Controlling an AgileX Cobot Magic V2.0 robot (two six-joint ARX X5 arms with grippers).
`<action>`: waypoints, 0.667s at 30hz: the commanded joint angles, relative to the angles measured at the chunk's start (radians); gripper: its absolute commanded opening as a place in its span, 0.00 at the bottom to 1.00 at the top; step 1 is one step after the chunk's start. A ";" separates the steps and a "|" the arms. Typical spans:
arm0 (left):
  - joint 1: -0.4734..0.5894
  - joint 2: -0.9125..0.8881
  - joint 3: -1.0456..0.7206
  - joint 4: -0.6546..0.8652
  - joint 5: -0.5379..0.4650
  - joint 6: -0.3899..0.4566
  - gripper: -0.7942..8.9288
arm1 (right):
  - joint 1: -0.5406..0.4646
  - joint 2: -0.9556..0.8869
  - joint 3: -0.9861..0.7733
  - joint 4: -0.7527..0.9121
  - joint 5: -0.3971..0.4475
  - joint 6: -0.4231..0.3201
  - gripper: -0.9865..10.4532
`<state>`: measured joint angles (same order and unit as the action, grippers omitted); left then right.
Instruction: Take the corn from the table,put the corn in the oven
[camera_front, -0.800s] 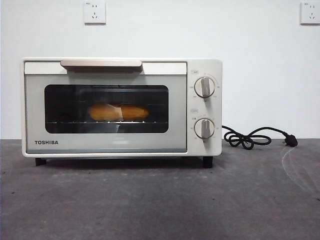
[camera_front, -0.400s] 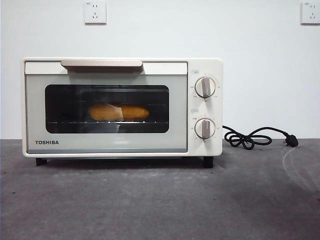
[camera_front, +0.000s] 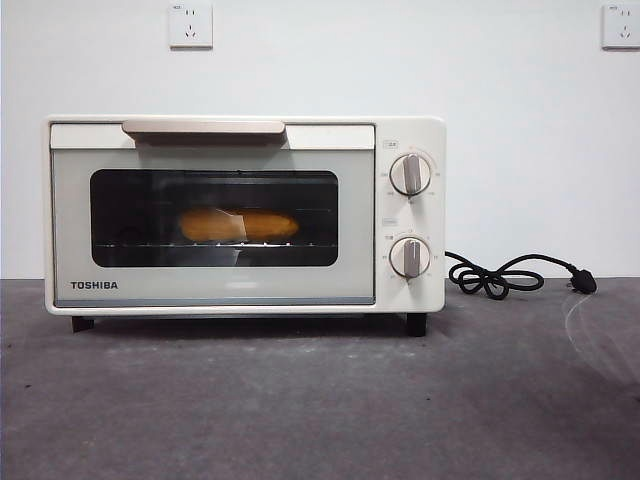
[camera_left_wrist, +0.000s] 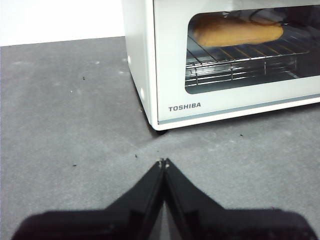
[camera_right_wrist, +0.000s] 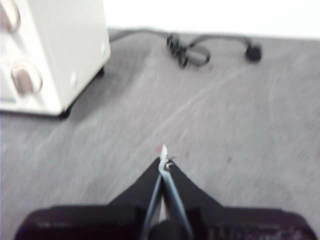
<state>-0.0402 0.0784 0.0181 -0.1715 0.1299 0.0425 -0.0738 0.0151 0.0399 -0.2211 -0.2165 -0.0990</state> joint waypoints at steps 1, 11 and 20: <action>0.002 0.001 -0.006 0.007 0.001 0.011 0.08 | 0.013 -0.007 -0.012 0.011 0.015 0.017 0.09; 0.002 0.011 -0.005 0.008 0.001 0.011 0.08 | 0.014 -0.005 -0.011 0.013 0.016 0.020 0.09; 0.002 0.011 -0.005 0.008 0.001 0.011 0.08 | 0.014 -0.005 -0.011 0.012 0.016 0.020 0.09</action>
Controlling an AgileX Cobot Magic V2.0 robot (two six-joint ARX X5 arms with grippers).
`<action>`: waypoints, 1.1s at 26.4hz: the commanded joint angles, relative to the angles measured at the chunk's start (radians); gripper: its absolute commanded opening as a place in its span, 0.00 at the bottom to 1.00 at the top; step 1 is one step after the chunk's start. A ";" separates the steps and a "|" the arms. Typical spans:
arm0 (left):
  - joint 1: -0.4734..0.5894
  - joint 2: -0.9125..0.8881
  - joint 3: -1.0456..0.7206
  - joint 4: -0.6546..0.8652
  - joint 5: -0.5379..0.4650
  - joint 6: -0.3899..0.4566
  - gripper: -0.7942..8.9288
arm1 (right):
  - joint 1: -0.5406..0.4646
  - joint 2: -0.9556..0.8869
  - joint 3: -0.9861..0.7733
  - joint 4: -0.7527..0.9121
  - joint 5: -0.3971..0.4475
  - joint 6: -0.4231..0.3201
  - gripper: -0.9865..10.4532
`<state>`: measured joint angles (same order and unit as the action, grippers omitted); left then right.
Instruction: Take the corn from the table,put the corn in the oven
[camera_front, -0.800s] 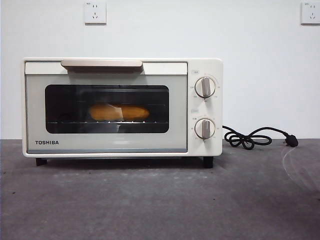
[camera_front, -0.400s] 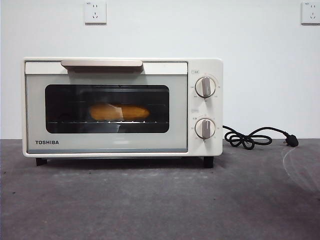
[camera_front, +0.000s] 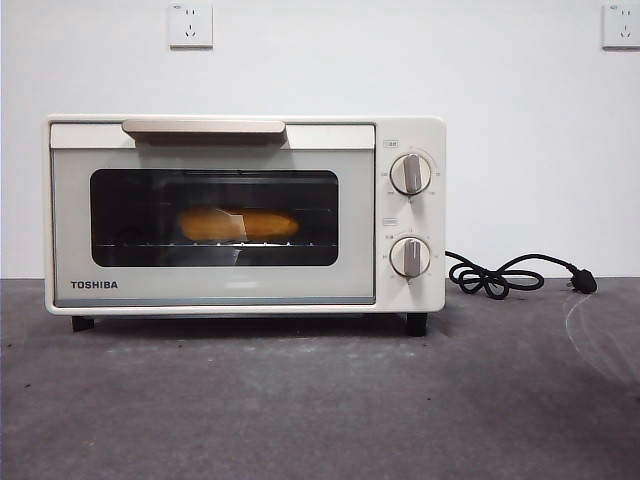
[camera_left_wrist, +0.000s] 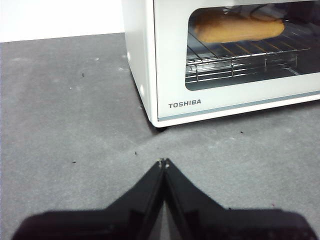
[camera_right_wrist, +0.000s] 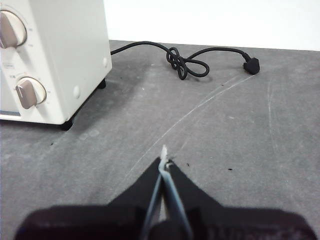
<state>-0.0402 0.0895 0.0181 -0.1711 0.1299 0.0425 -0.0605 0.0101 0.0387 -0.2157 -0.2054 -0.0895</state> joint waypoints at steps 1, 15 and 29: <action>0.002 0.000 -0.005 0.007 0.001 0.011 0.08 | 0.001 0.000 -0.010 0.007 0.005 0.011 0.09; 0.002 -0.083 -0.003 0.029 0.001 0.012 0.08 | 0.001 0.000 -0.010 0.007 0.005 0.011 0.09; 0.002 -0.083 -0.003 0.065 0.001 0.041 0.08 | 0.001 0.000 -0.010 0.007 0.005 0.011 0.09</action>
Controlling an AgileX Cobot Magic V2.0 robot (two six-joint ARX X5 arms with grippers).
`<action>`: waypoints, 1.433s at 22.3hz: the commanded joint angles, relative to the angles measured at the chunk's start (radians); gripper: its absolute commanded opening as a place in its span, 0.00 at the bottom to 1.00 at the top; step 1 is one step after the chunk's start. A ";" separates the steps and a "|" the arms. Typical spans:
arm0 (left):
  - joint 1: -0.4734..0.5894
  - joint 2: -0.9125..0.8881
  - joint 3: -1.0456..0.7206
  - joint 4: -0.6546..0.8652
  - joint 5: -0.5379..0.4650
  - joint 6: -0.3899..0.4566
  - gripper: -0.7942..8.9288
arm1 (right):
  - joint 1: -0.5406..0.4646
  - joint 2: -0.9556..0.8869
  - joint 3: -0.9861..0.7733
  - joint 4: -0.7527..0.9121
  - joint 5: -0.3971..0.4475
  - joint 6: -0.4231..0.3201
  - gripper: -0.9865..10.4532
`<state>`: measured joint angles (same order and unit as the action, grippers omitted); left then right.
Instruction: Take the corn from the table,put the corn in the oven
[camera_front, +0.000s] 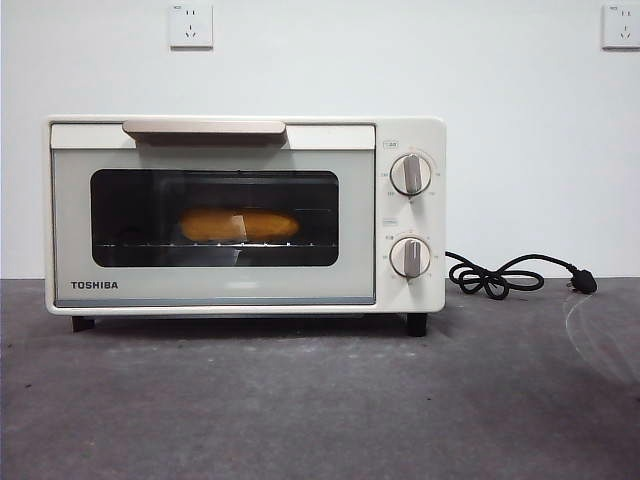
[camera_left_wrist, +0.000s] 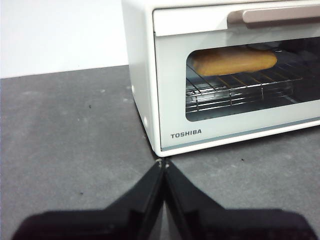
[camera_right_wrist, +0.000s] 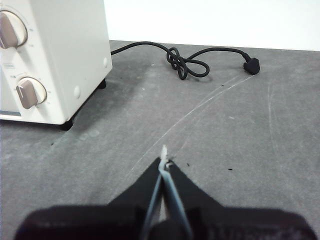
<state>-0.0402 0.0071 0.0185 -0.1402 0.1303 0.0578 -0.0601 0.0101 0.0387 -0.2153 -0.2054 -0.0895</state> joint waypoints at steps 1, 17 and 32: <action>0.002 -0.001 -0.004 0.055 0.000 0.026 0.08 | 0.001 0.000 -0.010 0.007 0.005 0.011 0.09; 0.002 -0.001 -0.004 -0.012 0.000 0.079 0.08 | 0.001 0.000 -0.010 0.006 0.005 0.011 0.09; 0.002 -0.001 -0.004 -0.036 0.000 0.077 0.08 | 0.001 0.000 -0.010 0.006 0.005 0.011 0.09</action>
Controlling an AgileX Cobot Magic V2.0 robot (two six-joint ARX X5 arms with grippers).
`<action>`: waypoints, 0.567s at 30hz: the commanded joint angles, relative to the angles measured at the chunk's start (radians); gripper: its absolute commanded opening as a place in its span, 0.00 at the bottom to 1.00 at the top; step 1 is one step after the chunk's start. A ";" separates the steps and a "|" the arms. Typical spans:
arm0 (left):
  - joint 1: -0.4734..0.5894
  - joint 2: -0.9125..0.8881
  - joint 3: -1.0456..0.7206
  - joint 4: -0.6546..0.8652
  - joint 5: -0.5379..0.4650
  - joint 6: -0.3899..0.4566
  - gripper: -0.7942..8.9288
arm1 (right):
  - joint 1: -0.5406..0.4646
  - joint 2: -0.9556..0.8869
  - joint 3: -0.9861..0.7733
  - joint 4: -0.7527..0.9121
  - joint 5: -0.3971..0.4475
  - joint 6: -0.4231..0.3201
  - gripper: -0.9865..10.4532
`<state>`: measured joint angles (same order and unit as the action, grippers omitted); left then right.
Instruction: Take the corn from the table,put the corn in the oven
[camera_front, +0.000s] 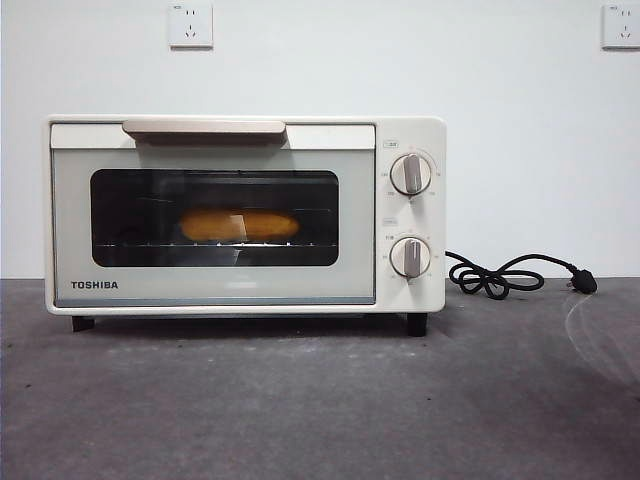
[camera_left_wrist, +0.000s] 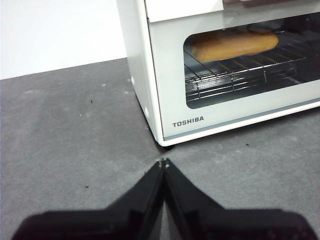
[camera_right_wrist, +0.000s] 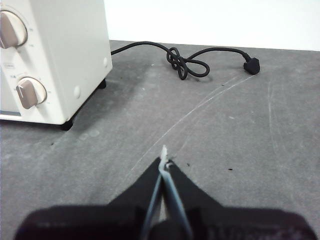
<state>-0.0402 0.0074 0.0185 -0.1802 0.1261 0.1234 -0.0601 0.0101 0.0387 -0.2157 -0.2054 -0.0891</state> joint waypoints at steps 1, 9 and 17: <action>0.002 -0.001 -0.004 0.004 0.004 0.011 0.08 | 0.001 0.000 -0.010 0.007 0.005 0.010 0.09; 0.002 0.008 -0.004 0.005 0.004 0.011 0.08 | 0.001 0.000 -0.010 0.007 0.005 0.010 0.09; 0.002 0.008 -0.004 0.005 0.004 0.011 0.08 | 0.001 0.000 -0.010 0.007 0.005 0.010 0.09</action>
<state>-0.0402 0.0158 0.0185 -0.1802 0.1265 0.1234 -0.0601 0.0101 0.0387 -0.2157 -0.2054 -0.0895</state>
